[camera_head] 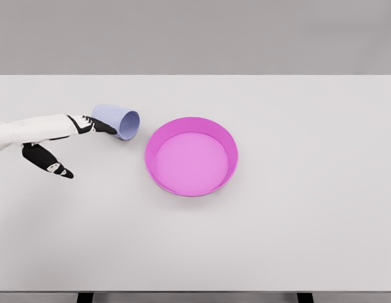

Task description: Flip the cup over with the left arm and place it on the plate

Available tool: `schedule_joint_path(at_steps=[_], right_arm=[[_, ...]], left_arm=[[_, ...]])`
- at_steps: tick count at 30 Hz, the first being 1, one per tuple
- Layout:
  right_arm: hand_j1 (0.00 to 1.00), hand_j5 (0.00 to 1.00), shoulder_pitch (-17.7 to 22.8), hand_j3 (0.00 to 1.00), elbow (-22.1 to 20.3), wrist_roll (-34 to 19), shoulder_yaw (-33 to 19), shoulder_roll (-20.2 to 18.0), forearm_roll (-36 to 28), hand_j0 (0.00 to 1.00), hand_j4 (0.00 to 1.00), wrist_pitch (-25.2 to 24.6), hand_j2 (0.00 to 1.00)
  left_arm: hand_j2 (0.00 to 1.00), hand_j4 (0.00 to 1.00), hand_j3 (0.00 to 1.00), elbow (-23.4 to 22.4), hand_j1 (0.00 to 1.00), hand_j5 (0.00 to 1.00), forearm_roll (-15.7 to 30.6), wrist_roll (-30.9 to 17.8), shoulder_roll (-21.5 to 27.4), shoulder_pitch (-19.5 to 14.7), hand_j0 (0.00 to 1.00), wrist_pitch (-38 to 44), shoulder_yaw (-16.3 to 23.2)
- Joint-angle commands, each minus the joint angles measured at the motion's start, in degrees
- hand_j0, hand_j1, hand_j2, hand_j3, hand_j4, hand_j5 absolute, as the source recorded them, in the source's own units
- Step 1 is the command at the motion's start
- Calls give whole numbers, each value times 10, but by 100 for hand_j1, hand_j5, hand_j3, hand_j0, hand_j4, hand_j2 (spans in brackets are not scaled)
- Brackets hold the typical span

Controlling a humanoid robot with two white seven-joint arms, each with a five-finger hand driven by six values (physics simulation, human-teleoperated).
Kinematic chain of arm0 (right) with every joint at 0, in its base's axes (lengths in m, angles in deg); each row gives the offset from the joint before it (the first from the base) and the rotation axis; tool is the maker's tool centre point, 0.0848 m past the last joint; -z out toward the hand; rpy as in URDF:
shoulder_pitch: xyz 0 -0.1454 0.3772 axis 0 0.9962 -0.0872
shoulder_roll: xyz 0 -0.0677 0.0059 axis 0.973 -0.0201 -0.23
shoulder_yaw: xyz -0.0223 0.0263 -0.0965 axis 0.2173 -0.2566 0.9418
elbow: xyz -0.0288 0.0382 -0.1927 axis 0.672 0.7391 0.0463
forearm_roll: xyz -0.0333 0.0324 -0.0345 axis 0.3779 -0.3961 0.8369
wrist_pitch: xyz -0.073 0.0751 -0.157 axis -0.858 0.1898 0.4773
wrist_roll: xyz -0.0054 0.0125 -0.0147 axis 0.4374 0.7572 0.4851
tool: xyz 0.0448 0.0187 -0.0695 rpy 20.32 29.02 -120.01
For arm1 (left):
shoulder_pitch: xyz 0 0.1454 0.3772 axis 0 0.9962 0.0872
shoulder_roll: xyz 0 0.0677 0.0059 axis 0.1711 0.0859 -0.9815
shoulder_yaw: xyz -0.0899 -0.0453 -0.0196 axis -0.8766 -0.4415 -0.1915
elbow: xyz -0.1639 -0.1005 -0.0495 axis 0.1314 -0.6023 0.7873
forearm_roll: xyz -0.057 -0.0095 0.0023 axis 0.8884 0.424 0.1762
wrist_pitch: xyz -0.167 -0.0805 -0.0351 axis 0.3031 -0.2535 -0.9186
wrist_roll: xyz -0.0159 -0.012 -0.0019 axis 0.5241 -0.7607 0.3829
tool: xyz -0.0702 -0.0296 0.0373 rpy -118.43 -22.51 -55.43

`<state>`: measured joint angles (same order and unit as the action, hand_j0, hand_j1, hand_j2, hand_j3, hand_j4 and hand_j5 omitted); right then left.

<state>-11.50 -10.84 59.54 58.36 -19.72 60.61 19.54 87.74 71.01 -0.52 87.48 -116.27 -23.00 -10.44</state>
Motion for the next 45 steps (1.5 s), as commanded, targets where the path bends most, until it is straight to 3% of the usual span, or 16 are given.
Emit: schedule_joint_path(at_steps=[1,3,6,12,14,20,24,31,36,45], right_arm=[[100,100,0,100,1,-1,1,0,0,100,100,0,100],[100,100,3,100,1,-1,-2,0,0,100,100,0,100],[100,100,3,100,1,-1,-1,0,0,100,100,0,100],[100,100,3,100,1,-1,-1,0,0,100,100,1,100],[100,100,3,100,0,-1,-1,0,0,100,100,1,100],[100,100,3,100,0,0,-1,0,0,100,100,0,100],[100,100,3,100,0,0,-1,0,0,100,100,0,100],[100,100,3,100,1,-1,-1,0,0,100,100,0,100],[100,100,3,100,1,0,-1,0,0,100,100,1,100],[100,100,3,100,0,0,-1,0,0,100,100,1,100]], left_arm=[[100,100,100,-1,100,100,4,0,1,0,100,2,-1],[100,100,100,-24,100,100,7,0,-6,-23,100,2,-1],[100,100,100,-118,100,100,12,0,-63,-60,100,2,-1],[100,100,100,-176,100,100,5,0,-118,-84,100,2,5],[100,100,100,-230,100,100,1,0,-144,-117,100,2,45],[100,100,100,-253,100,100,-1,0,-173,-129,100,2,76],[100,100,100,-326,100,100,-62,0,-216,-142,100,2,77],[100,100,100,-369,100,100,-121,0,-242,-163,100,2,74],[100,100,100,-405,100,100,-131,0,-261,-175,100,2,75],[100,100,100,-416,100,100,-147,0,-277,-178,100,2,72]])
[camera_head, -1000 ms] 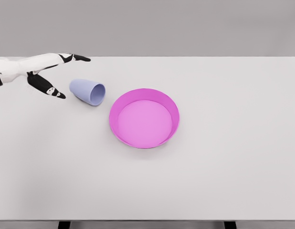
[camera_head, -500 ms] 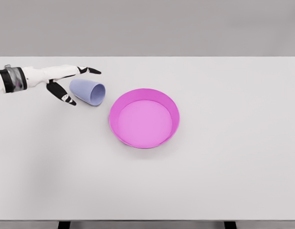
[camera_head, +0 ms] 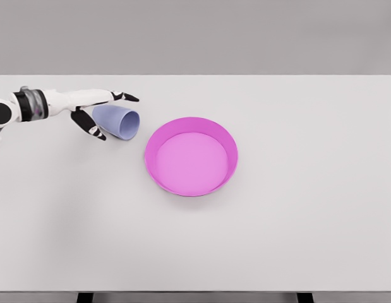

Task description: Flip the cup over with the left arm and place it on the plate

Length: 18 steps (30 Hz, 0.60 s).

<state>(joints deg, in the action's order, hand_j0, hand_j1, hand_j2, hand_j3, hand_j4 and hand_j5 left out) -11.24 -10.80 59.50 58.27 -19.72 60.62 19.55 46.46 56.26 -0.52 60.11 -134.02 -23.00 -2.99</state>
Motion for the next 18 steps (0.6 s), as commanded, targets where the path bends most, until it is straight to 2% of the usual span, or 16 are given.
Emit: schedule_joint_path(at_steps=[1,18], right_arm=[[100,100,0,100,0,0,0,0,0,100,100,0,100],[100,100,0,100,1,0,0,0,0,100,100,0,100]], left_arm=[[100,100,100,-3,100,100,1,0,-3,0,100,1,-2],[100,100,100,-3,100,100,-3,0,-9,1,100,1,-2]])
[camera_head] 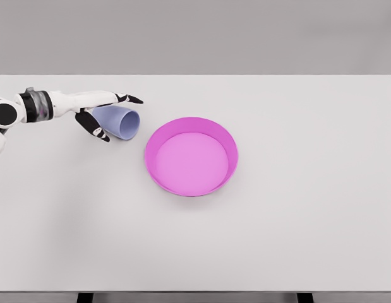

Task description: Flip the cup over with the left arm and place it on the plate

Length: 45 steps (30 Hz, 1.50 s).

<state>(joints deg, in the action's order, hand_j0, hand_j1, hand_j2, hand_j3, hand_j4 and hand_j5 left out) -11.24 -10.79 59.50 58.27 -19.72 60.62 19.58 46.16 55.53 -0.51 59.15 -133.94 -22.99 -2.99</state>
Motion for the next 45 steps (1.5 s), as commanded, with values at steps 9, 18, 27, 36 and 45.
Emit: schedule_joint_path(at_steps=[9,18,27,36,45], right_arm=[[100,100,-1,100,0,1,0,0,0,100,100,0,100],[100,100,0,100,0,1,0,0,0,100,100,-1,100],[100,100,0,100,0,0,0,0,0,100,100,0,100],[100,100,0,100,1,1,0,0,0,100,100,-1,100],[100,100,0,100,0,1,0,0,0,100,100,-1,100]], left_arm=[[100,100,100,-3,100,100,-20,0,1,0,100,1,-1],[99,99,99,-3,99,99,-30,0,-4,0,99,1,-7],[77,77,77,-3,77,77,-33,0,-5,5,77,1,-6],[72,72,72,25,72,72,38,0,3,8,72,1,-8],[71,71,71,110,71,71,196,0,29,20,71,1,-7]])
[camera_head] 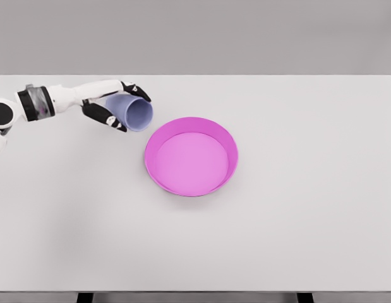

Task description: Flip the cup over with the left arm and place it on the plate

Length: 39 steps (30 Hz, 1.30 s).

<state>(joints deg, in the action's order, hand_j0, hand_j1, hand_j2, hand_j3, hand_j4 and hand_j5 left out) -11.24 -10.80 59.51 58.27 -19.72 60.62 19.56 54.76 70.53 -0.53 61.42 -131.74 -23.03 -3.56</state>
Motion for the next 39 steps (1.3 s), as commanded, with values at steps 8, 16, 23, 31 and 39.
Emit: schedule_joint_path(at_steps=[8,16,23,31,39], right_arm=[[100,100,0,100,1,0,0,0,0,100,100,0,100],[100,100,0,100,0,0,0,0,0,100,100,0,100],[100,100,-1,100,1,0,0,0,0,100,100,0,100],[100,100,-1,100,0,0,0,0,0,100,100,0,100],[100,100,-1,100,0,0,0,0,0,100,100,0,100]], left_arm=[[69,69,69,102,69,69,168,0,23,26,69,2,1],[65,65,65,189,65,65,268,0,59,29,65,51,9],[65,65,65,206,65,65,321,0,63,38,65,100,49],[65,65,65,216,65,65,320,0,53,40,65,117,79],[65,65,65,157,65,65,289,0,-14,40,65,118,80]])
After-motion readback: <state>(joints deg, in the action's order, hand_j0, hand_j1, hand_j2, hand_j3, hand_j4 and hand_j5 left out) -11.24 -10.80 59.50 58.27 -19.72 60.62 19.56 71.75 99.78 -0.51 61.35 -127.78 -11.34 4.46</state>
